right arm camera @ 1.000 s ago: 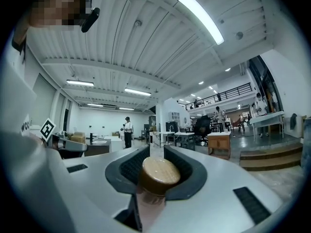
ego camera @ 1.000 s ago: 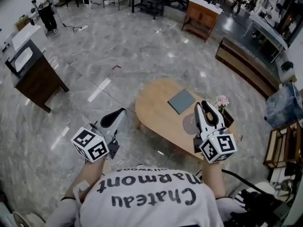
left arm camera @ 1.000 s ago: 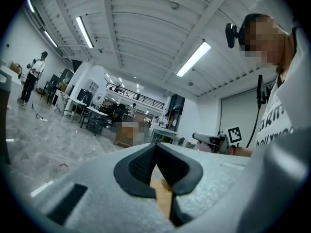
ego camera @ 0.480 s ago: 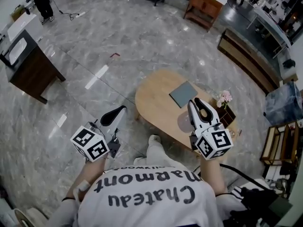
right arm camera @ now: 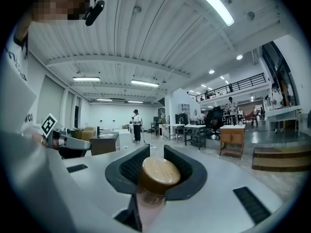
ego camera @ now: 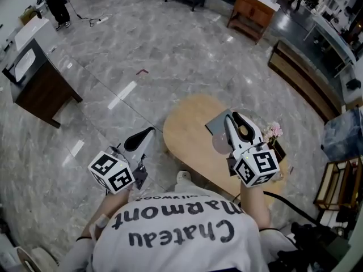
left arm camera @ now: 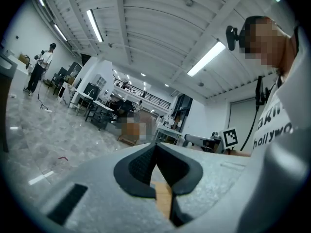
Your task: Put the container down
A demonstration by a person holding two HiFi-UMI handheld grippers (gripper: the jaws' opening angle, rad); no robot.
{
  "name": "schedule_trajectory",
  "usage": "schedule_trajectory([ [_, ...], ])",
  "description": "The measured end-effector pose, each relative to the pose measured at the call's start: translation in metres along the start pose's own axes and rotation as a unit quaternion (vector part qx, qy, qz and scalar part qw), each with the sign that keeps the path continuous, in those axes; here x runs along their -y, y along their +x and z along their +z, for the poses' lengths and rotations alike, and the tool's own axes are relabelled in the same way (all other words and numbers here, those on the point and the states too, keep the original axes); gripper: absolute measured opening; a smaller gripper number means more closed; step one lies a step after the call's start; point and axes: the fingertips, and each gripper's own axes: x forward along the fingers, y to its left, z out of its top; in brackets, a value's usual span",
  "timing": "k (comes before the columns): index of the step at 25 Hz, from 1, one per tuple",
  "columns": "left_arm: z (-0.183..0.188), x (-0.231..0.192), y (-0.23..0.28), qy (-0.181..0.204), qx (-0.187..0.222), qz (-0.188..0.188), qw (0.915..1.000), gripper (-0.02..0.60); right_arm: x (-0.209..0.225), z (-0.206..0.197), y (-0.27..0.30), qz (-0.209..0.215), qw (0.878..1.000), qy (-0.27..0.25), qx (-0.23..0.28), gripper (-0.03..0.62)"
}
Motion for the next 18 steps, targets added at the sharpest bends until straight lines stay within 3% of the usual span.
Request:
schedule_trajectory([
  [9,0.007,-0.011,0.066,-0.012,0.009,-0.002,0.9999,0.014,0.036,-0.005,0.042,0.038,0.999,-0.007,-0.013,0.091],
  [18,-0.009,-0.027,0.123,-0.020,-0.009,0.007,0.9997,0.014,0.075,-0.024,0.076,0.055,0.998,-0.001,-0.030,0.091],
])
